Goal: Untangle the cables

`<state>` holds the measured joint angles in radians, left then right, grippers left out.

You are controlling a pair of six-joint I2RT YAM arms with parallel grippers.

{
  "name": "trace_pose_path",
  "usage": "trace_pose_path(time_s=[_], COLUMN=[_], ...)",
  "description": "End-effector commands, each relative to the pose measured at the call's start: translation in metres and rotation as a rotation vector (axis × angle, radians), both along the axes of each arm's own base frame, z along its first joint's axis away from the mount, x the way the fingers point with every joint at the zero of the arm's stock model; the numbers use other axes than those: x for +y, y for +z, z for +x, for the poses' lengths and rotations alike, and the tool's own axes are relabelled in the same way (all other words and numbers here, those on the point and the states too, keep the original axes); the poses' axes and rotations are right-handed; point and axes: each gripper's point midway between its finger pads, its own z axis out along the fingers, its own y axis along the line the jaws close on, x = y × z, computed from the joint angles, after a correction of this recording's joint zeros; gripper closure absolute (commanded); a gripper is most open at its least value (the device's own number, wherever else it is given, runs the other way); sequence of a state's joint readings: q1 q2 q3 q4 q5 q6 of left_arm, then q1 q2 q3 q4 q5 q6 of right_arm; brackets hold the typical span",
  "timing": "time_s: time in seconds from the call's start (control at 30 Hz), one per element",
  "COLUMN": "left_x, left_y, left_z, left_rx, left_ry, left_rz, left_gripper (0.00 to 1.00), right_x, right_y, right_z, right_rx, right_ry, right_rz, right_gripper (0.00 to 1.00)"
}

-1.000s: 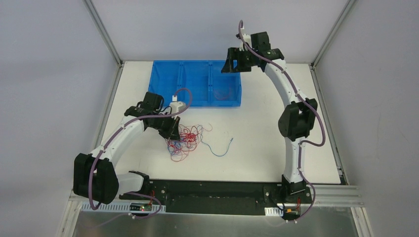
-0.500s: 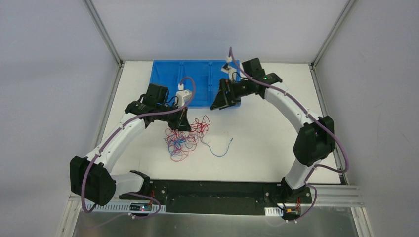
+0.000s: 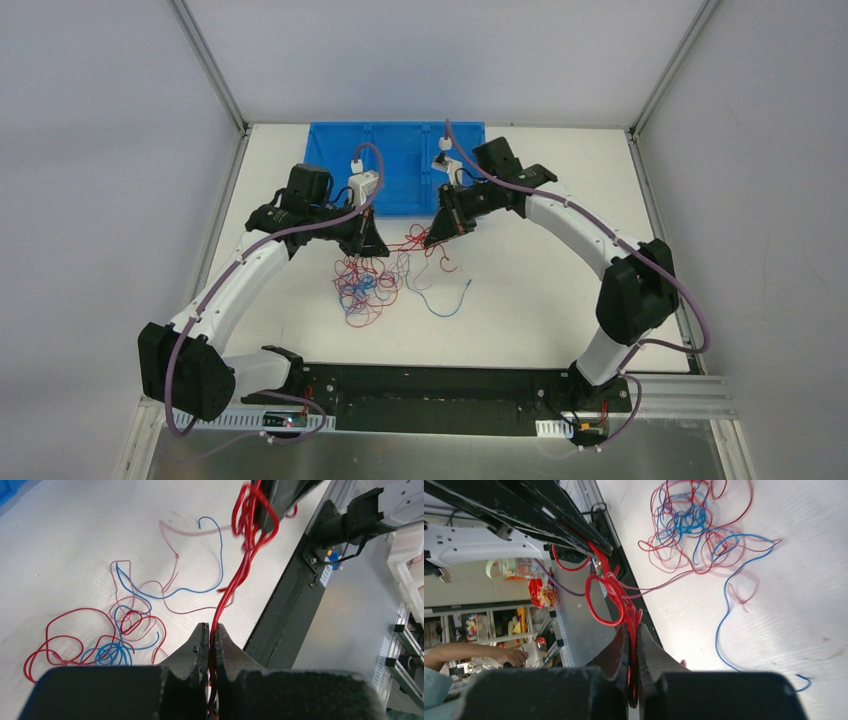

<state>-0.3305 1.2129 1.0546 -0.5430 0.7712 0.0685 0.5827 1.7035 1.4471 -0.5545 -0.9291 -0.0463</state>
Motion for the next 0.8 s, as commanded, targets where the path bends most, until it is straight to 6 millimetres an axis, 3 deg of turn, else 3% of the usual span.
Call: trace_pose_path(time_s=[0.0, 0.13, 0.27, 0.37, 0.4, 0.57, 0.67, 0.77], left_x=[0.054, 0.079, 0.079, 0.054, 0.046, 0.014, -0.003, -0.018], left_y=[-0.045, -0.068, -0.060, -0.021, -0.003, 0.061, 0.085, 0.096], left_z=[-0.012, -0.019, -0.019, -0.024, -0.020, -0.010, -0.015, -0.016], left_rx=[0.026, 0.049, 0.051, 0.032, 0.017, -0.120, -0.151, -0.179], left_ry=[0.057, 0.062, 0.064, 0.014, 0.023, 0.024, -0.021, -0.066], left_rz=[0.159, 0.230, 0.207, 0.040, -0.003, -0.081, -0.130, -0.150], left_gripper=[1.00, 1.00, 0.97, 0.57, 0.52, 0.53, 0.54, 0.50], right_x=[-0.048, -0.074, -0.085, -0.083, -0.081, -0.067, -0.062, -0.056], right_y=[0.048, 0.069, 0.084, 0.094, 0.097, 0.106, 0.111, 0.118], right_z=[0.017, 0.025, 0.023, 0.022, 0.023, 0.033, 0.046, 0.051], right_rx=[-0.129, -0.170, -0.197, -0.199, -0.190, -0.136, -0.082, -0.025], right_ry=[-0.086, -0.127, -0.117, -0.119, -0.125, -0.205, -0.288, -0.341], right_rz=[0.044, 0.058, 0.055, 0.076, 0.090, 0.147, 0.169, 0.211], right_gripper=[1.00, 1.00, 1.00, 1.00, 1.00, 1.00, 1.00, 1.00])
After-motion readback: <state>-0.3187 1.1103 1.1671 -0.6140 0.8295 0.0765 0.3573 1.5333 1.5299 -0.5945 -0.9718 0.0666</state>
